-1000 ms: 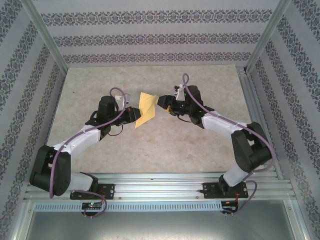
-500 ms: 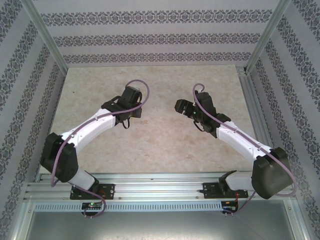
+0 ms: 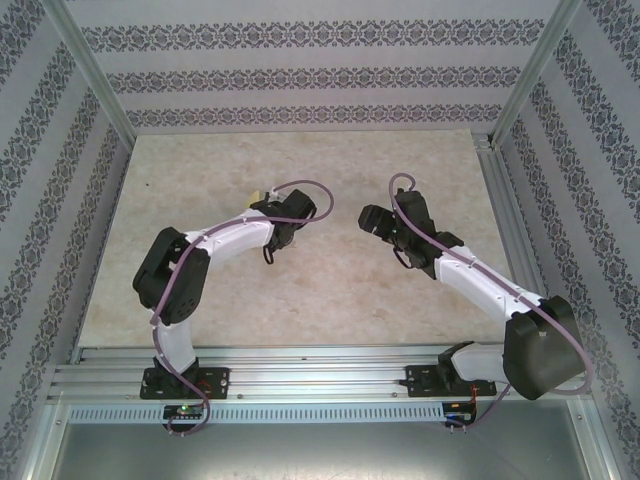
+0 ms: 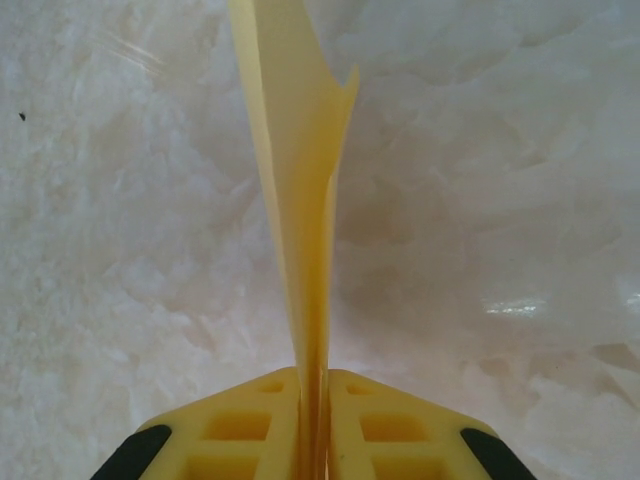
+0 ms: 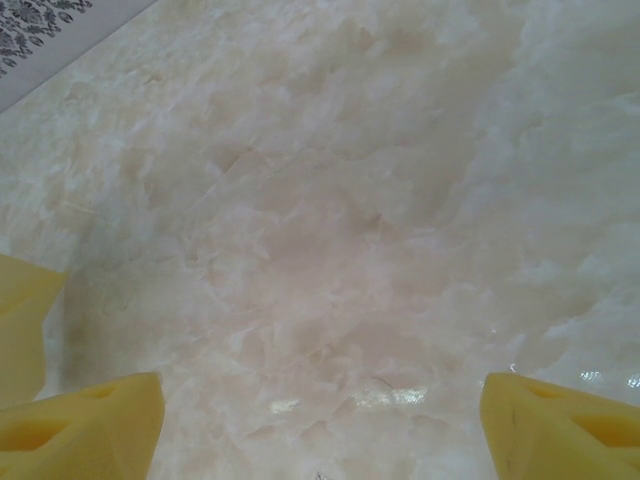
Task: Fold a paper plane with a square sheet of paper (pick it up from the middle)
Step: Turn over the paper at the center of the table.
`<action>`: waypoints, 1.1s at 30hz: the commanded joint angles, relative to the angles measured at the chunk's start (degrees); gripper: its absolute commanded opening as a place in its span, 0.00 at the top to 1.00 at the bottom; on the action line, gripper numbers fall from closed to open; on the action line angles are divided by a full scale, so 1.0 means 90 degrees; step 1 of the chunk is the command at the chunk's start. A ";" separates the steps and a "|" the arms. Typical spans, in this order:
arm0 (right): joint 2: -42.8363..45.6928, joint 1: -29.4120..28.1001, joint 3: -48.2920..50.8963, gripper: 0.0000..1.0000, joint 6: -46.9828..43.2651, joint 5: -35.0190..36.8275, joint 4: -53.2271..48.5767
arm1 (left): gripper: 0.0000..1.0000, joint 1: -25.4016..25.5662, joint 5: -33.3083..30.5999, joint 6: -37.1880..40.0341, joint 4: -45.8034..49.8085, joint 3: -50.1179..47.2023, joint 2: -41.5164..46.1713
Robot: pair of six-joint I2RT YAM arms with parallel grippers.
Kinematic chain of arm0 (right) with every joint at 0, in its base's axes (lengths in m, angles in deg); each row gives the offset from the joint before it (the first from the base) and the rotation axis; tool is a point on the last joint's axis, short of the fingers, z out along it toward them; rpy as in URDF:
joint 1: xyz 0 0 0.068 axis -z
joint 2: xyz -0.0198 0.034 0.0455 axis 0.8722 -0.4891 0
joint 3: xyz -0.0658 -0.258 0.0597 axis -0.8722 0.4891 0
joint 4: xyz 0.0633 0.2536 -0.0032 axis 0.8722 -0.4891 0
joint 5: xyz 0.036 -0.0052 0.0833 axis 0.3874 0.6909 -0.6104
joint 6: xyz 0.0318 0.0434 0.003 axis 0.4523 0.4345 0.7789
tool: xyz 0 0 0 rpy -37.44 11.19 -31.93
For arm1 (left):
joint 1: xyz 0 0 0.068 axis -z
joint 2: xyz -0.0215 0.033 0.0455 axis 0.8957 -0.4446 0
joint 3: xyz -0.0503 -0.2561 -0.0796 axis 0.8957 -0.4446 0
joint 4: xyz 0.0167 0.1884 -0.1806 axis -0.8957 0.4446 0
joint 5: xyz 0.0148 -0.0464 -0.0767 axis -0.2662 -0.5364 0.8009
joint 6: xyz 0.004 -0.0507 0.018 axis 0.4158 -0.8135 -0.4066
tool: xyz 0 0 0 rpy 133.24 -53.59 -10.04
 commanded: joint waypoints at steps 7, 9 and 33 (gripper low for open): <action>0.0029 0.0131 0.0182 0.18 0.0239 0.0082 0.0015 | 0.73 0.0177 0.1756 -0.0342 -0.0513 0.0022 -0.0386; 0.0019 0.0133 0.0210 0.18 0.0284 0.0052 0.0033 | 0.65 0.0177 0.2084 -0.0389 -0.0608 0.0007 -0.0416; -0.2876 -0.2359 -0.2773 0.31 -0.0289 0.0820 -0.1203 | 0.08 -0.2469 0.5883 -0.1207 -0.2018 -0.2217 0.2531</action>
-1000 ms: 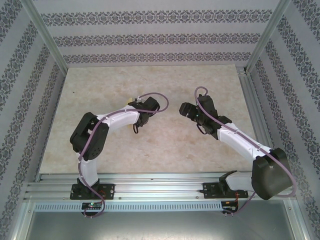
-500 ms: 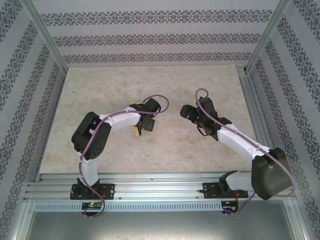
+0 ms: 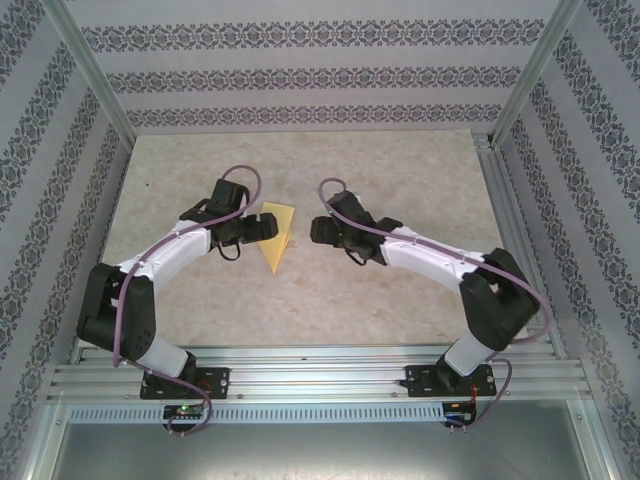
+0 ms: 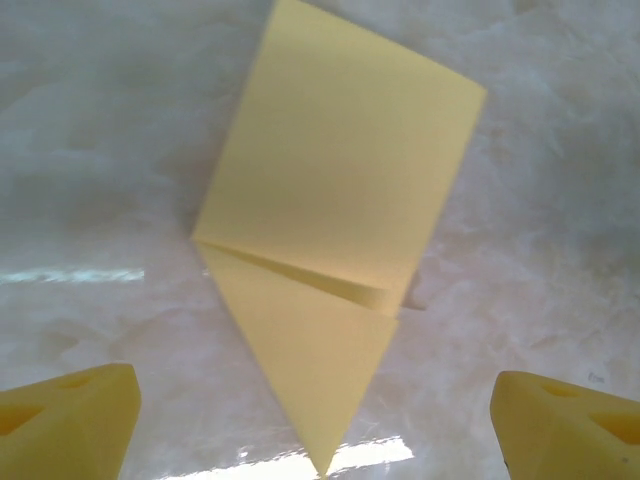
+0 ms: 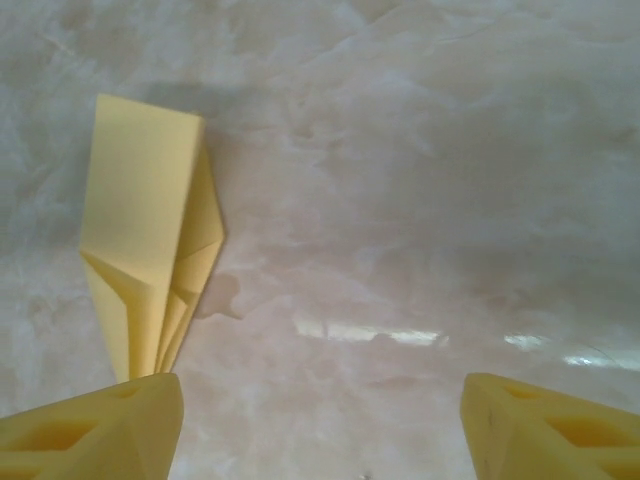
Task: Fold a paper plane with a square sheet of paper (pick it up from the middle)
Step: Turn over the paper at the center of the table, then move the paper to the center of the table.
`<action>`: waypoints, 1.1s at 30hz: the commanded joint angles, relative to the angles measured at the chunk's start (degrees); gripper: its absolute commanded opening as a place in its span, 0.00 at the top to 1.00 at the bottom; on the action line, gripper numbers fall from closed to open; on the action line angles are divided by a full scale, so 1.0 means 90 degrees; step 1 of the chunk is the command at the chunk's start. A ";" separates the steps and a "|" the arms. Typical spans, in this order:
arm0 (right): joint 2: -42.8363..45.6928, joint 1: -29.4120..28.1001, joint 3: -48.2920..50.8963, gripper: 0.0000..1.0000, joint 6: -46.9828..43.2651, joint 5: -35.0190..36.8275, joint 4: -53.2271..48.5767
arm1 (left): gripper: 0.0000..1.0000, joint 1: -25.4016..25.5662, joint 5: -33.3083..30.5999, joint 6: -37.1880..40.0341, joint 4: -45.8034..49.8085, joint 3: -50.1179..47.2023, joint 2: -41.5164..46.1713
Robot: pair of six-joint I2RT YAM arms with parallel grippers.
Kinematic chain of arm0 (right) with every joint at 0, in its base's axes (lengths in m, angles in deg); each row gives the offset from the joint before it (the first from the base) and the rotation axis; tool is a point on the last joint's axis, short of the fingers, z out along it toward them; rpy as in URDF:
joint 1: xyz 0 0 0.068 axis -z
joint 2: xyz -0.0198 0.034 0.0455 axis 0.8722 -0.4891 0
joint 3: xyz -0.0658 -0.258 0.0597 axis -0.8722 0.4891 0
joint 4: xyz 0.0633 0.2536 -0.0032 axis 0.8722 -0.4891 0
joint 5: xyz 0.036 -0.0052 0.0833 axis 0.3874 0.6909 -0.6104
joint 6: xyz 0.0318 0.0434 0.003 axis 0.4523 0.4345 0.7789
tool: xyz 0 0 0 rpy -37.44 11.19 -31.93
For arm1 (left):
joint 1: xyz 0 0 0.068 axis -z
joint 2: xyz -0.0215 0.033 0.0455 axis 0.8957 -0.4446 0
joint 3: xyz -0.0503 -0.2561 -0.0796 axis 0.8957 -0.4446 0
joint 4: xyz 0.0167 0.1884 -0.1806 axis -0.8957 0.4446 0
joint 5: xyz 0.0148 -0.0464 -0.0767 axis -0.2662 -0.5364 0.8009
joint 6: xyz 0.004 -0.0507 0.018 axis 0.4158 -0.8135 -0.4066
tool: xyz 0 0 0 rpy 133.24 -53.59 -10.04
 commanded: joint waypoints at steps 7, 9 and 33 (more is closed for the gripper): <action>-0.2329 -0.1152 -0.2657 0.67 0.0050 -0.0293 -0.0640 | 0.07 -0.1133 0.0482 -0.1010 -0.0383 -0.0852 0.0604; -0.2600 -0.1208 -0.2848 0.71 0.0318 -0.0508 -0.0540 | 0.05 -0.1246 0.0295 -0.1134 -0.0474 -0.1041 0.0731; -0.2918 -0.0609 -0.1848 0.73 -0.0328 -0.1717 -0.1063 | 0.03 -0.1395 0.0598 -0.0969 -0.0798 -0.1075 0.0467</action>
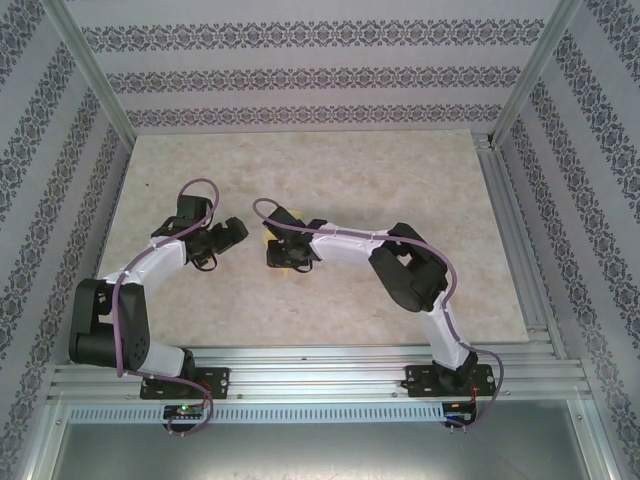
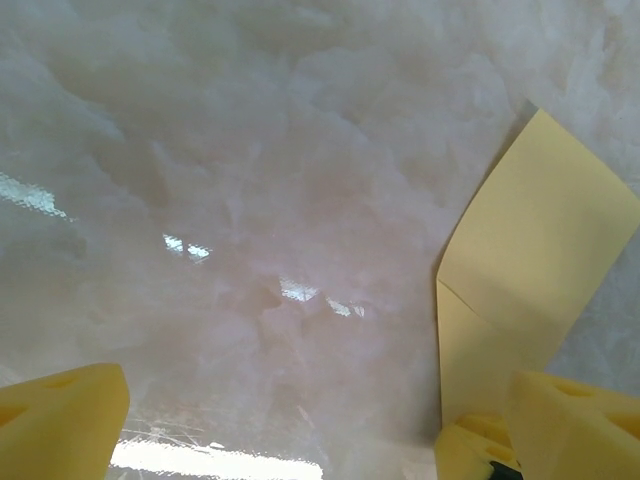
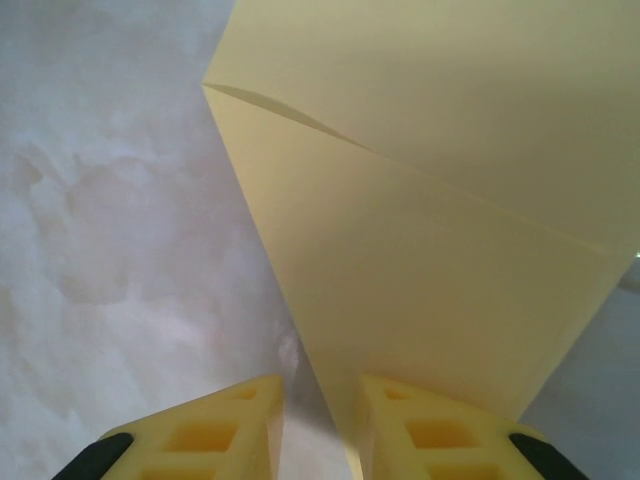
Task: Fold a paper plane with a square sheet of paper (pick it up from the middle)
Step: Move the paper to the center of the table, then fold the wing for the fifth time at the center of the table.
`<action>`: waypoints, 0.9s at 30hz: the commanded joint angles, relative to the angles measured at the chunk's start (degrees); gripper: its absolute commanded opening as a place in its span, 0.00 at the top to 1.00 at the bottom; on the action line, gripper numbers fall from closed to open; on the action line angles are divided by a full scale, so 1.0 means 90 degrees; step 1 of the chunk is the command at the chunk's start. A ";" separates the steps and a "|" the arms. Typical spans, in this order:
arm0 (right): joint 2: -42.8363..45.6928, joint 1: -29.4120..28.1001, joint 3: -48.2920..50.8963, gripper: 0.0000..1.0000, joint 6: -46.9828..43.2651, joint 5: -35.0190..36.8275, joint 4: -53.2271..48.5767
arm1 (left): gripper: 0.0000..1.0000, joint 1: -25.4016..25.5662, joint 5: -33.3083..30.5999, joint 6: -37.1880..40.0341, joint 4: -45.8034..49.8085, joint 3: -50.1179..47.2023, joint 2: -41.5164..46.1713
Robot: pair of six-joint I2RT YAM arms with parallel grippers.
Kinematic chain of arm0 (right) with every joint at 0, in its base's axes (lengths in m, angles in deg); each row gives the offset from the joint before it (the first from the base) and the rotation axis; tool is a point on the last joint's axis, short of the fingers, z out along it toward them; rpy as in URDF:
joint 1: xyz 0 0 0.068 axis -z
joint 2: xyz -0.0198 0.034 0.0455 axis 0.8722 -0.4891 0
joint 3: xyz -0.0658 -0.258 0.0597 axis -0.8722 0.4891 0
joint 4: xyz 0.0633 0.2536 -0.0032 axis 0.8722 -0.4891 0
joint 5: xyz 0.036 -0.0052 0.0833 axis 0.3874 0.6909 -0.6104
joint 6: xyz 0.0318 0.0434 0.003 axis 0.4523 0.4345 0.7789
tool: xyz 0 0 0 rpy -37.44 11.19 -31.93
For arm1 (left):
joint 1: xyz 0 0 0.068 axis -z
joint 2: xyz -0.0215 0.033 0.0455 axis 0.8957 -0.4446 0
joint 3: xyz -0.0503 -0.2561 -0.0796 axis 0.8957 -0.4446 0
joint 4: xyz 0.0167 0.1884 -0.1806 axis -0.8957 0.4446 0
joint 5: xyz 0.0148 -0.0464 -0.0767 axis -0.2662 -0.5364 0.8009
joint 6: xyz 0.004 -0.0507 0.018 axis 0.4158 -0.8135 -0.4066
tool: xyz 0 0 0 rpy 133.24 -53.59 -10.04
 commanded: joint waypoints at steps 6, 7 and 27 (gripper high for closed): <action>0.1020 0.0902 0.1754 0.73 -0.2176 -0.0993 -0.0474 | 0.03 -0.0039 0.0492 0.0175 -0.0301 0.0150 -0.0165; 0.1148 0.1024 0.1890 0.73 -0.2347 -0.0943 -0.0571 | 0.03 -0.0036 0.0527 0.0189 -0.0343 0.0140 -0.0188; 0.2113 0.1147 0.1610 0.63 -0.0408 0.0974 0.0122 | 0.00 0.0731 0.1293 0.0386 -0.0832 0.0202 -0.0480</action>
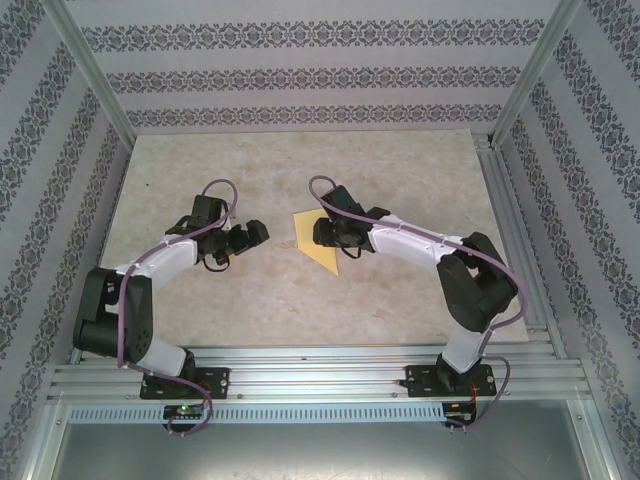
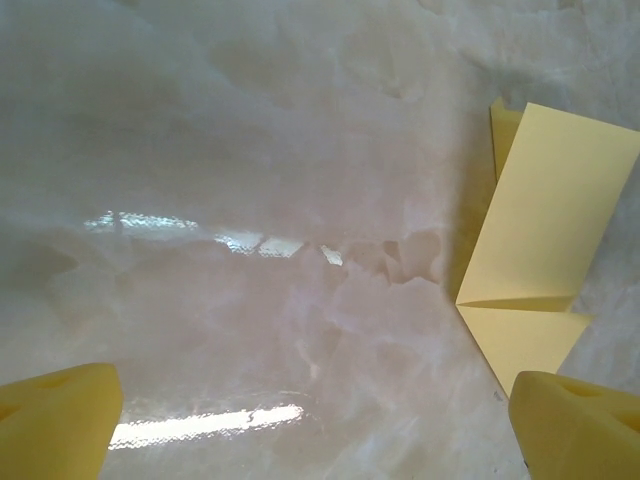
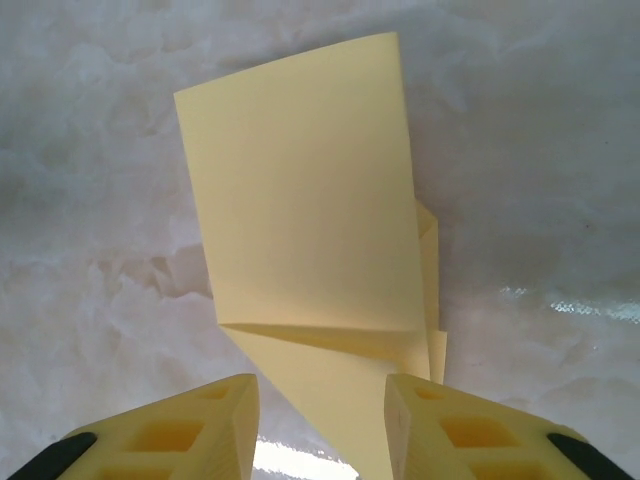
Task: Fold a paper plane with a square sheet of paper (pick it up from the middle)
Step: Fold the wing for the fifth time at the center of the table.
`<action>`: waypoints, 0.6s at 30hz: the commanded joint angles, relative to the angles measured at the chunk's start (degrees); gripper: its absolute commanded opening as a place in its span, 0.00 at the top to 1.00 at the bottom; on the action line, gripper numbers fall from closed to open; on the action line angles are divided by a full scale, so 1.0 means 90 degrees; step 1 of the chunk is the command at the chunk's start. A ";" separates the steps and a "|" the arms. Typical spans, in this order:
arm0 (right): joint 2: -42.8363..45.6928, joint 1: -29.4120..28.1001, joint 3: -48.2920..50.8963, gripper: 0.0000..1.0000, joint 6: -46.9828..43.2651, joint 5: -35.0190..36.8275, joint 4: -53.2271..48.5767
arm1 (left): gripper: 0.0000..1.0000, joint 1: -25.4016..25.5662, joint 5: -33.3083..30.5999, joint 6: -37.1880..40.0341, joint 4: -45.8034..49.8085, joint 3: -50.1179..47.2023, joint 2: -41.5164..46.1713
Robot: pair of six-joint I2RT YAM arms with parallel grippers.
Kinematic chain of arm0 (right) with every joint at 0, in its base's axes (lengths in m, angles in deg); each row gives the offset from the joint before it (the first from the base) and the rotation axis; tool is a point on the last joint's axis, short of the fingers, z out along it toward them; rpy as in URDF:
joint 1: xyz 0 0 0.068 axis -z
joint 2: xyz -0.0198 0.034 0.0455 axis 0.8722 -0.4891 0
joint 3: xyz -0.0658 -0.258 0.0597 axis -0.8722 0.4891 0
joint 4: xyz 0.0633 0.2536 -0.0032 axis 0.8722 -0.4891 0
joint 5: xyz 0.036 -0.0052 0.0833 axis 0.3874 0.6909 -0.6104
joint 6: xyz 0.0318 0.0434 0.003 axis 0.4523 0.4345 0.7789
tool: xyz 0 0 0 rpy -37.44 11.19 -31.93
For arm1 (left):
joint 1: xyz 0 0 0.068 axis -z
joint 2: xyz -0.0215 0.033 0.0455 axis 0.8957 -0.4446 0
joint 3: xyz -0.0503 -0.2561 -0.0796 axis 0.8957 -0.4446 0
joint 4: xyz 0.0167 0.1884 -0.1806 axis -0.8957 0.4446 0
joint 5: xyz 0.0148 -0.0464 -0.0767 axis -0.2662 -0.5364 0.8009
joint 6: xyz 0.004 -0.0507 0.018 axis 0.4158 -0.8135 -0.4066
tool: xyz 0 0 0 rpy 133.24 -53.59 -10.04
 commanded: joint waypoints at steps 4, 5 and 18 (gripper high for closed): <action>-0.0495 -0.0018 -0.0330 0.64 0.0203 -0.0014 0.0073 | 0.00 0.0324 0.0311 0.0165 -0.0462 0.0166 -0.0177; -0.0574 -0.0005 -0.0349 0.64 0.0218 -0.0034 0.0081 | 0.00 0.0375 0.0350 0.0168 -0.0487 0.0173 -0.0197; -0.0977 0.0366 0.0136 0.65 0.0535 -0.0624 0.0972 | 0.10 0.1057 0.1538 0.0175 -0.1287 0.0467 -0.0954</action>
